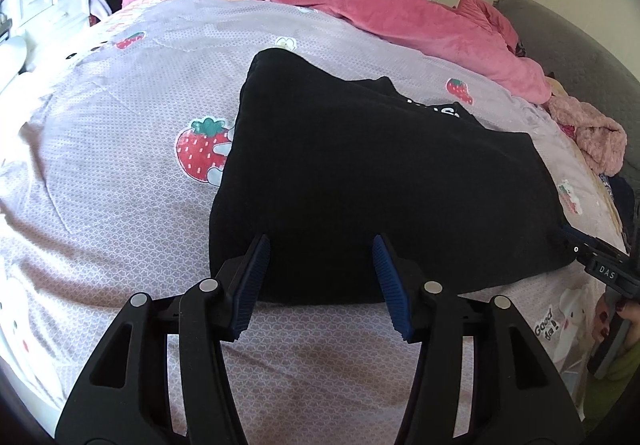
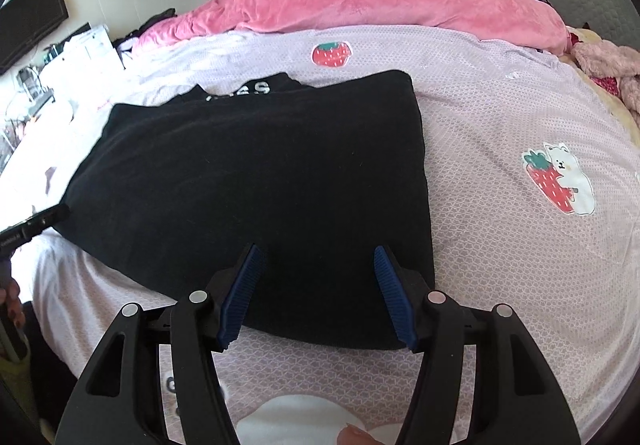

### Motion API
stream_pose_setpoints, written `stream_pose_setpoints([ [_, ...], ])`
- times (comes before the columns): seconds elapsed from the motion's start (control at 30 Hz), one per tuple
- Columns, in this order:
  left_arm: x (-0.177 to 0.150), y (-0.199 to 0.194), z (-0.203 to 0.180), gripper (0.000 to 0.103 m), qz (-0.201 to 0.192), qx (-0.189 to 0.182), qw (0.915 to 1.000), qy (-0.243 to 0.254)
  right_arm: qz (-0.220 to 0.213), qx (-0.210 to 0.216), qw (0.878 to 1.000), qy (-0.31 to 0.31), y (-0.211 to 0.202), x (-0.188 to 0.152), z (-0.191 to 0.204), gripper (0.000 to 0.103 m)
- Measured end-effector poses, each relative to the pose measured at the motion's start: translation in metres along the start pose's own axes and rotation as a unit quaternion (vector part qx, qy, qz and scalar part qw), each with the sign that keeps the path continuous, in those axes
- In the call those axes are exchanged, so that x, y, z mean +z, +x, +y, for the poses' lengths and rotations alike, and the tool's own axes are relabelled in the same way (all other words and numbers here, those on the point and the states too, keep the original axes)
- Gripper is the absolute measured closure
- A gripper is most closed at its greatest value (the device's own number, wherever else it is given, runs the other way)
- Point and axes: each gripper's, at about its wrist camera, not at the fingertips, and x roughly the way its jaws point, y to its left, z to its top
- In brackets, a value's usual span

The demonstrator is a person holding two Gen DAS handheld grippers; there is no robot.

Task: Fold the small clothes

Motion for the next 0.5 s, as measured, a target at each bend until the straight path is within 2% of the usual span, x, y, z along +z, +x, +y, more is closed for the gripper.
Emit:
stream_pose_setpoints([
  [0.2, 0.001, -0.011, -0.008, 0.053, -0.007, -0.006, 0.9999, 0.004, -0.012, 0.009, 1.000, 0.002, -0.013, -0.002, 0.001, 0.033],
  [0.27, 0.002, -0.016, -0.012, 0.038, -0.012, -0.003, 0.9999, 0.010, -0.016, 0.011, 1.000, 0.003, -0.017, -0.001, 0.001, 0.033],
  [0.37, 0.003, -0.023, -0.017, 0.036, -0.018, -0.004, 0.9997, 0.015, -0.023, 0.010, 1.000, 0.004, -0.023, 0.000, 0.001, 0.032],
  [0.43, 0.004, -0.026, -0.019, 0.030, -0.022, 0.001, 0.9996, 0.017, -0.028, 0.012, 1.000, 0.003, -0.027, 0.001, 0.002, 0.032],
  [0.47, 0.005, -0.029, -0.020, 0.028, -0.026, 0.002, 0.9995, 0.018, -0.031, 0.012, 0.999, 0.003, -0.029, 0.002, 0.003, 0.031],
  [0.5, 0.005, -0.031, -0.021, 0.027, -0.028, 0.003, 0.9994, 0.019, -0.033, 0.013, 0.999, 0.002, -0.030, 0.002, 0.004, 0.017],
])
